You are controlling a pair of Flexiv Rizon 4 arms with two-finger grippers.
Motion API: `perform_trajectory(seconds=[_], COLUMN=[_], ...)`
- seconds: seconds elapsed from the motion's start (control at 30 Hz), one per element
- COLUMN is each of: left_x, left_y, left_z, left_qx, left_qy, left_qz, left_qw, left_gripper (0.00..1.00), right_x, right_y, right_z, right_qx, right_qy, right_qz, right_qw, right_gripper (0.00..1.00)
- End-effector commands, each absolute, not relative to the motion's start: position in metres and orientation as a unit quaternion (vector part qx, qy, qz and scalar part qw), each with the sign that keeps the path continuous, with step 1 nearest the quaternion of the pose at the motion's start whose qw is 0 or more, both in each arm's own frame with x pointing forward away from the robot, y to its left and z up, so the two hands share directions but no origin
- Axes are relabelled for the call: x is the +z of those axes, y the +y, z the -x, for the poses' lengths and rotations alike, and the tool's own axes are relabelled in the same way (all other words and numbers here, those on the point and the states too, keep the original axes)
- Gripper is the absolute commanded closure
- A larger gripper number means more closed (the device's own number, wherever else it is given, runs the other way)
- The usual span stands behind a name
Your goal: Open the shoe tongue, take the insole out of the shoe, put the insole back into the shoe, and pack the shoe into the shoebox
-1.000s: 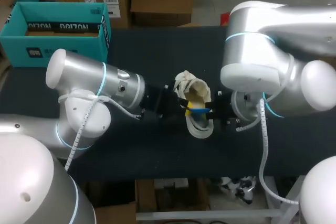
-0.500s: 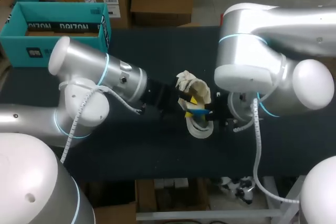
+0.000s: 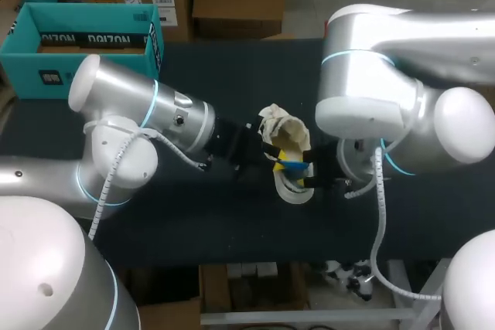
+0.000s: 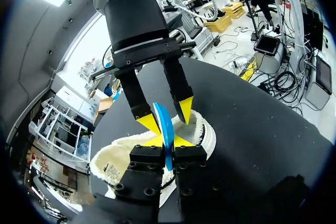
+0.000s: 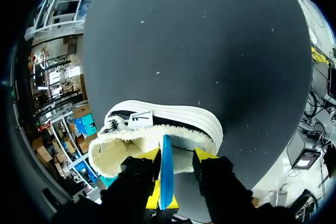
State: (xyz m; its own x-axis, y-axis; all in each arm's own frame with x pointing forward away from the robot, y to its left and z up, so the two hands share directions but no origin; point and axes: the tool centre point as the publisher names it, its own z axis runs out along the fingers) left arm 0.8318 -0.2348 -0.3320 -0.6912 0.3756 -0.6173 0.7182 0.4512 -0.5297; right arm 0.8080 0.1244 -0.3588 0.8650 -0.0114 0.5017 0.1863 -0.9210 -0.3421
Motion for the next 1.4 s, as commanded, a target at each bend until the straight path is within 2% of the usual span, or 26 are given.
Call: perform_trajectory(seconds=[0.03, 0.27, 0.3, 0.4, 0.43, 0.5, 0.57, 0.67, 0.9, 0.97, 1.0, 1.03, 1.07, 1.1, 1.4], left_x=[-0.336, -0.338, -0.338, -0.338, -0.338, -0.338, -0.338, -0.339, -0.34, -0.337, -0.336, -0.334, -0.333, -0.331, -0.308], left_y=[-0.236, -0.239, -0.239, -0.239, -0.24, -0.24, -0.24, -0.24, -0.241, -0.24, -0.238, -0.237, -0.235, -0.234, -0.215], left_z=[-0.832, -0.831, -0.831, -0.831, -0.831, -0.831, -0.831, -0.831, -0.831, -0.83, -0.83, -0.83, -0.829, -0.829, -0.826], left_qx=[-0.406, -0.406, -0.406, -0.406, -0.406, -0.405, -0.404, -0.403, -0.402, -0.407, -0.409, -0.41, -0.412, -0.414, -0.423], left_qy=[0.825, 0.824, 0.824, 0.824, 0.824, 0.824, 0.825, 0.825, 0.827, 0.829, 0.83, 0.83, 0.832, 0.832, 0.844], left_qz=[-0.33, -0.331, -0.331, -0.332, -0.332, -0.332, -0.332, -0.332, -0.331, -0.328, -0.327, -0.326, -0.324, -0.322, -0.309], left_qw=[0.215, 0.213, 0.214, 0.215, 0.215, 0.215, 0.216, 0.216, 0.213, 0.199, 0.194, 0.19, 0.184, 0.178, 0.116], left_gripper=[1.0, 1.0, 1.0, 1.0, 1.0, 1.0, 1.0, 1.0, 1.0, 0.58, 0.42, 0.16, 0.04, 0.0, 0.0], right_x=[-0.349, -0.35, -0.35, -0.351, -0.35, -0.349, -0.348, -0.344, -0.341, -0.342, -0.343, -0.345, -0.345, -0.345, -0.352], right_y=[0.129, 0.135, 0.136, 0.138, 0.138, 0.139, 0.14, 0.14, 0.137, 0.135, 0.134, 0.133, 0.132, 0.13, 0.126], right_z=[-0.79, -0.793, -0.794, -0.795, -0.795, -0.795, -0.794, -0.792, -0.79, -0.792, -0.794, -0.795, -0.796, -0.798, -0.809], right_qx=[-0.277, -0.277, -0.278, -0.279, -0.279, -0.284, -0.287, -0.291, -0.297, -0.3, -0.302, -0.305, -0.308, -0.31, -0.315], right_qy=[-0.037, -0.045, -0.048, -0.05, -0.051, -0.053, -0.053, -0.055, -0.056, -0.062, -0.065, -0.073, -0.079, -0.082, -0.113], right_qz=[0.943, 0.939, 0.938, 0.937, 0.936, 0.933, 0.932, 0.93, 0.93, 0.929, 0.928, 0.926, 0.924, 0.923, 0.919], right_qw=[0.182, 0.196, 0.2, 0.206, 0.207, 0.213, 0.214, 0.217, 0.209, 0.208, 0.208, 0.211, 0.213, 0.211, 0.207], right_gripper=[0.8, 0.78, 0.76, 0.62, 0.63, 0.69, 0.86, 1.0, 1.0, 1.0, 1.0, 1.0, 1.0, 1.0, 1.0])
